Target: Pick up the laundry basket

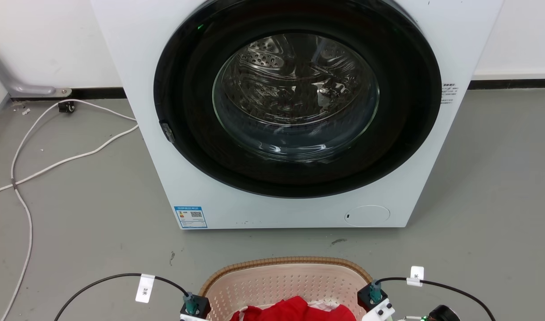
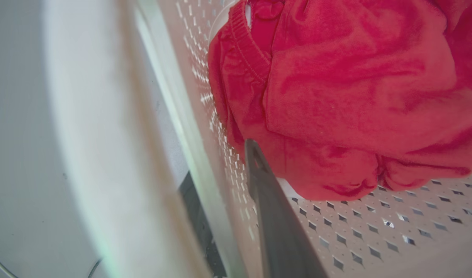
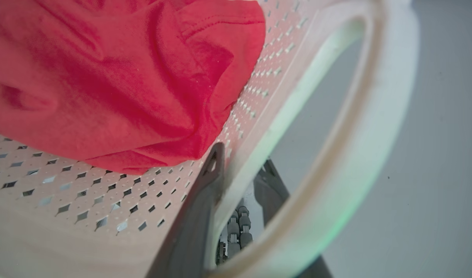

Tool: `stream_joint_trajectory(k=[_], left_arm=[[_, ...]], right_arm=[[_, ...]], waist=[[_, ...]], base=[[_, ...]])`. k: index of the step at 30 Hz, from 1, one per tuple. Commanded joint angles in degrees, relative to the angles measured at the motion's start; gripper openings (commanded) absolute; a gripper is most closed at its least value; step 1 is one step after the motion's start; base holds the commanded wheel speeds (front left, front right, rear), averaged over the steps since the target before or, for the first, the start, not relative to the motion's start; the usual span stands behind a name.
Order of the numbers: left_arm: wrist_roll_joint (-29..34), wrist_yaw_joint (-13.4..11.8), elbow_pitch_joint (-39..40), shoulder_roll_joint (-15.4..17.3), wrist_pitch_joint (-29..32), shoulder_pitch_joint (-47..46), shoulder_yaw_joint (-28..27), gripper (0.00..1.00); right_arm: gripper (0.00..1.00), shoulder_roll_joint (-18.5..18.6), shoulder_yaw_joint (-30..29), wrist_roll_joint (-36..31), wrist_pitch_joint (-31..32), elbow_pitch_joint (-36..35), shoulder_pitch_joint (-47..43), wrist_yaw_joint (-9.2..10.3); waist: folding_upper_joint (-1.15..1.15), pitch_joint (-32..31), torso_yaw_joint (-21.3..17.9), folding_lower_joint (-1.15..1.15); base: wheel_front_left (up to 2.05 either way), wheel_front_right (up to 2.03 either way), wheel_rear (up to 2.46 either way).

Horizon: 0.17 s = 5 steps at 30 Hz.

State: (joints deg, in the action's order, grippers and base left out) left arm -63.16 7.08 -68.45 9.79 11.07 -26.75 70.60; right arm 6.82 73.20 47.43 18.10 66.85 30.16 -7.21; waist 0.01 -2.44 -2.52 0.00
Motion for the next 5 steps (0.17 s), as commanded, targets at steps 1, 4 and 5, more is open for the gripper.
stream_joint_trajectory(k=[1, 4, 5], left_arm=[[0.41, 0.62, 0.42, -0.71, -0.4, -0.81, 0.75, 0.0], [0.07, 0.62, 0.38, -0.69, -0.44, -0.85, 0.99, 0.0], [0.05, 0.62, 0.36, -0.68, -0.51, -0.84, 1.05, 0.0]], right_arm=[[0.0, -0.71, 0.38, -0.46, -0.31, -0.56, 0.15, -0.51], [0.0, -0.71, 0.39, -0.49, -0.32, -0.6, 0.1, -0.51], [0.0, -0.71, 0.38, -0.48, -0.3, -0.63, 0.08, -0.51]], waist=[[-0.01, 0.01, 0.01, 0.0], [-0.01, 0.04, -0.02, 0.0], [-0.01, 0.06, -0.03, 0.0]], base=[[0.0, 0.0, 0.0], [0.0, 0.0, 0.0], [0.0, 0.0, 0.0]])
